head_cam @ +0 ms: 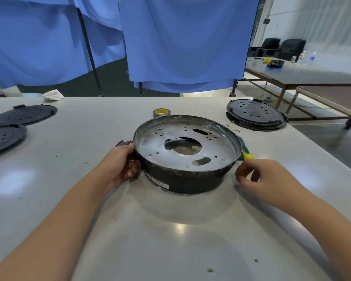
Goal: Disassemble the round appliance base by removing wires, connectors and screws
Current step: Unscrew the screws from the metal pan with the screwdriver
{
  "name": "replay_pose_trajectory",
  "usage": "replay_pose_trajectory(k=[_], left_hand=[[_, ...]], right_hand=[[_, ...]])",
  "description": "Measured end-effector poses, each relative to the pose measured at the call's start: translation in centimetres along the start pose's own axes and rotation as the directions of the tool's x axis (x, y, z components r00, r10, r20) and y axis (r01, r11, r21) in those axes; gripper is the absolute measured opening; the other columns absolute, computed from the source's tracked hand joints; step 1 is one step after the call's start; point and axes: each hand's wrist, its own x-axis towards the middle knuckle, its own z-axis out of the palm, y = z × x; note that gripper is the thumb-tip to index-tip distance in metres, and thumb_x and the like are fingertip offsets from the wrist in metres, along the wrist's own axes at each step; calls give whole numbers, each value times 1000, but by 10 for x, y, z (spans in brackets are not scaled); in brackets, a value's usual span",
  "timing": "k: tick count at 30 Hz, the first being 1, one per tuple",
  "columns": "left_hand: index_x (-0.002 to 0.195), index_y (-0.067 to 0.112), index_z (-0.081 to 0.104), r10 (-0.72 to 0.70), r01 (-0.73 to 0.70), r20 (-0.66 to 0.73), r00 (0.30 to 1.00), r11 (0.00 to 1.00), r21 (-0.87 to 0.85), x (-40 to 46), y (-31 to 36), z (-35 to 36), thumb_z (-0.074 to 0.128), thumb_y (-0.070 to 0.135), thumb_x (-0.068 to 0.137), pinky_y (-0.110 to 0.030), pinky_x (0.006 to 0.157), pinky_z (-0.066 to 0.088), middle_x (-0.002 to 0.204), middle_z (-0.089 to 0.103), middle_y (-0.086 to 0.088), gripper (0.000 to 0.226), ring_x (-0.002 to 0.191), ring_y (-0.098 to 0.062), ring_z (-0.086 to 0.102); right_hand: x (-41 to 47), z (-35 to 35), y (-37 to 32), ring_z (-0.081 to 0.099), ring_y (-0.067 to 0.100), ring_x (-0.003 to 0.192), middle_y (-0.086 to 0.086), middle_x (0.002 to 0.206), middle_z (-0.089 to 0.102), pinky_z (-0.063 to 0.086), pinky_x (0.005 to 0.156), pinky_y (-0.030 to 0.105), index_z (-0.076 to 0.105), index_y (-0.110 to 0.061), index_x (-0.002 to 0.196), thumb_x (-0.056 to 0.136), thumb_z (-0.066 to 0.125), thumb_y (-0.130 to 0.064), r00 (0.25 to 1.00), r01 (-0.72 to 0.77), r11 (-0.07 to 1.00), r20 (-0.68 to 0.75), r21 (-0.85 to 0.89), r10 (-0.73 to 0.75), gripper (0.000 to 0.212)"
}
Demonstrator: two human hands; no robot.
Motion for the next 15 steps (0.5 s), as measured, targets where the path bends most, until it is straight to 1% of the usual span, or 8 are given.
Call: replay_pose_trajectory(k=[1, 3, 6, 8, 10, 12, 14, 15], left_hand=[[72, 12, 47, 3, -3, 2, 1000, 1000, 3, 0, 0, 0, 42, 12, 96, -12, 31, 24, 38, 40, 3, 25, 28, -9, 34], [71, 12, 47, -1, 1, 6, 1000, 1000, 0, -1, -1, 0, 41, 11, 96, -12, 31, 23, 38, 39, 3, 26, 28, -9, 34], [68, 13, 46, -27, 27, 1, 1000, 999, -37, -1, 0, 1, 40, 10, 96, -11, 31, 23, 38, 39, 3, 28, 28, -9, 34], [68, 15, 43, -38, 38, 0, 999, 997, -66, -1, 1, 1, 40, 9, 96, -11, 31, 22, 38, 39, 4, 29, 28, -8, 34], [68, 16, 41, -45, 46, 4, 999, 996, -73, -1, 1, 1, 39, 10, 97, -11, 30, 21, 38, 38, 3, 30, 28, -8, 33], [67, 16, 39, -53, 53, 6, 999, 996, -78, -1, 2, 1, 37, 11, 98, -10, 30, 20, 37, 36, 3, 32, 27, -8, 32], [65, 16, 37, -64, 65, 15, 998, 994, -84, -1, 3, 1, 36, 14, 99, -10, 29, 19, 36, 36, 3, 34, 26, -8, 31], [65, 16, 36, -72, 74, 24, 997, 994, -85, -1, 3, 0, 35, 15, 99, -10, 29, 19, 36, 36, 2, 35, 26, -8, 31]], right_hand=[[3, 1, 1, 54, 4, 60, -19, 59, 55, 36, 52, 18, 63, -33, 72, 77, 67, -22, 999, -29, 998, -37, -54, 27, 13], [6, 5, 2, 51, 8, 63, -19, 64, 52, 33, 53, 21, 65, -29, 79, 80, 64, -25, 996, -72, 987, -56, -143, 65, 5], [6, 13, 3, 48, 14, 72, -11, 81, 60, 33, 61, 27, 62, -29, 85, 83, 60, -27, 995, -95, 967, -65, -235, 82, 3], [5, 14, 2, 47, 14, 74, -9, 84, 61, 33, 62, 27, 62, -29, 88, 84, 59, -29, 992, -115, 965, -75, -235, 100, 5], [3, 15, 2, 47, 13, 74, -11, 82, 59, 34, 63, 27, 62, -28, 94, 85, 60, -30, 988, -135, 967, -99, -218, 116, 10], [1, 13, 0, 48, 11, 68, -14, 79, 57, 34, 61, 27, 61, -27, 96, 84, 62, -29, 983, -145, 976, -137, -163, 124, 12], [-1, 11, -5, 53, 6, 62, -15, 75, 60, 37, 56, 23, 62, -26, 94, 84, 64, -26, 976, -173, 985, -136, -23, 168, 10], [-2, 10, -8, 56, 5, 57, -13, 73, 63, 39, 52, 21, 64, -24, 93, 84, 64, -23, 971, -211, 974, -96, 79, 218, 9]])
